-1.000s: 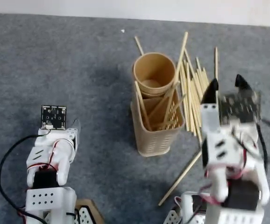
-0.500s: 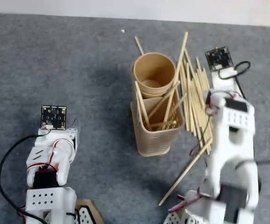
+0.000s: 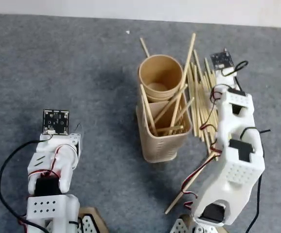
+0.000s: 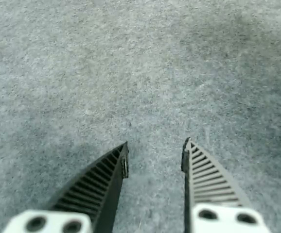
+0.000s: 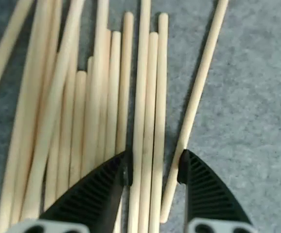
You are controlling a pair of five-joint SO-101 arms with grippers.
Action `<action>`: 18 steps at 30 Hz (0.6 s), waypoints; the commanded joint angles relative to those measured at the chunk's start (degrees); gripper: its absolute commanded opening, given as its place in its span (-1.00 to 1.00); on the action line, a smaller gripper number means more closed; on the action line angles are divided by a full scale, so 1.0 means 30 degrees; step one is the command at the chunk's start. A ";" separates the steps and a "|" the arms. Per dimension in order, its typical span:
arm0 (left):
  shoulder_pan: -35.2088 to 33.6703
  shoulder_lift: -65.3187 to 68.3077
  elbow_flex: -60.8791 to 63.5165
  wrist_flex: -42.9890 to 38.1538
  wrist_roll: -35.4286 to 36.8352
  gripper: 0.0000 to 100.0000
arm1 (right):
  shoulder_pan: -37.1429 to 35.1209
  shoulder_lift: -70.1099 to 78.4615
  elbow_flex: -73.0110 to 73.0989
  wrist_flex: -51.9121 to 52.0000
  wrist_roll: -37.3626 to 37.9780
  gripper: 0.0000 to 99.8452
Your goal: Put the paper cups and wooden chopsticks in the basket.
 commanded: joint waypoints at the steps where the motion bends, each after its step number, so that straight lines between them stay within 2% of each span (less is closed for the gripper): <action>1: 0.0249 -0.0190 -0.0073 -0.0352 -0.0147 -0.59 | -0.0044 0.0044 -0.0630 -0.0220 -0.0176 -0.70; 6: 0.0249 -0.0190 -0.0073 -0.0352 -0.0147 -0.59 | -0.0044 0.0044 -0.0747 0.0630 -0.0088 -0.96; 18: 0.0249 -0.0190 -0.0073 -0.0352 -0.0147 -0.59 | 0.0044 -0.0015 -0.1685 0.2418 -0.0176 -0.96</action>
